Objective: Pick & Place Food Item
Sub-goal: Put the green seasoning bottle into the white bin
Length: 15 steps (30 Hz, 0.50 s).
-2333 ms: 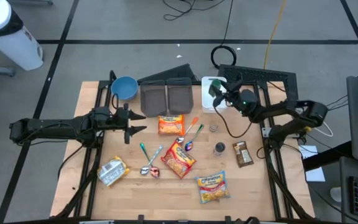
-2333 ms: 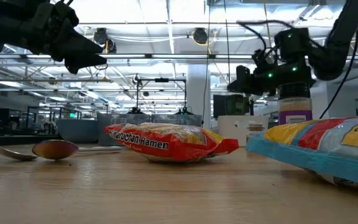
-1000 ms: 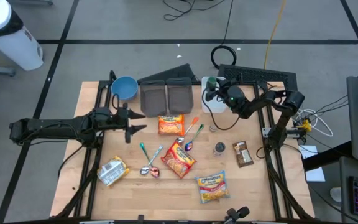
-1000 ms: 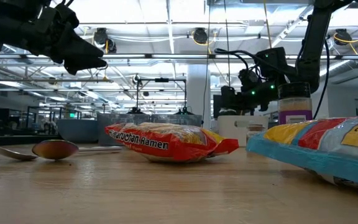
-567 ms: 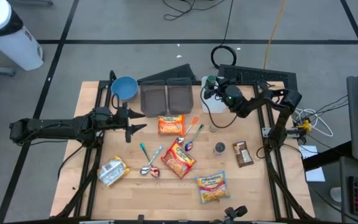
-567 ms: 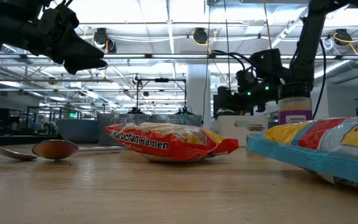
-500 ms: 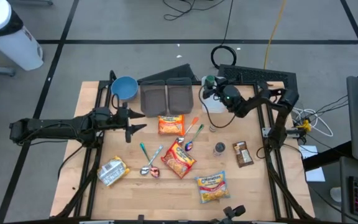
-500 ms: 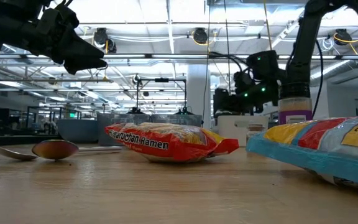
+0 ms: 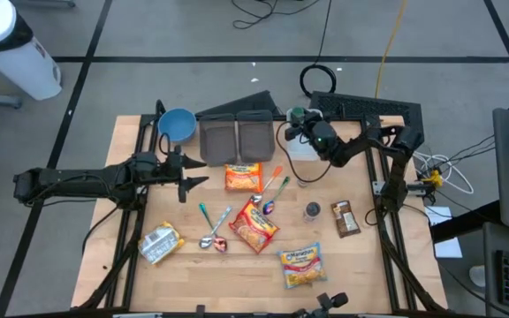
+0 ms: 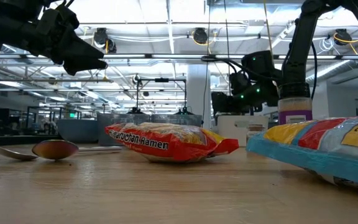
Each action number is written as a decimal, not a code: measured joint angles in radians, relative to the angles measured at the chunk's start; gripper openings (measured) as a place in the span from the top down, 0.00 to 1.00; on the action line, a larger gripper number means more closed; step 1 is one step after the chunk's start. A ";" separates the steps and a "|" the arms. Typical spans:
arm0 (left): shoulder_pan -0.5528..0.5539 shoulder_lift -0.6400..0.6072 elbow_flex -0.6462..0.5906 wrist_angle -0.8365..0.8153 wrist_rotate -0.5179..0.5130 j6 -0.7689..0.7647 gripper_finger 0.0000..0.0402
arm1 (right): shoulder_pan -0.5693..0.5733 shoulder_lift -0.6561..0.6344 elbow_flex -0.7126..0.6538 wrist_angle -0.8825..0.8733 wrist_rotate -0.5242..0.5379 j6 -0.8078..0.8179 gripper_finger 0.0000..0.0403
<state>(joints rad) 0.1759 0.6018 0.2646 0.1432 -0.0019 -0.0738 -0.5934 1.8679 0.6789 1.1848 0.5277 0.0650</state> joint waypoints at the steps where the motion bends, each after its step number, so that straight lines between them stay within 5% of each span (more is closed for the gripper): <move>1: 0.000 0.000 0.000 0.000 0.000 0.000 0.43 | 0.000 0.000 0.000 -0.001 0.000 0.000 0.51; 15: 0.000 0.000 0.000 -0.003 0.000 -0.001 0.43 | -0.001 0.050 0.000 0.041 0.001 0.030 0.51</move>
<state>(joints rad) 0.1761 0.6018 0.2646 0.1398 -0.0021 -0.0746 -0.5941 1.9182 0.6788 1.2259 0.5285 0.0953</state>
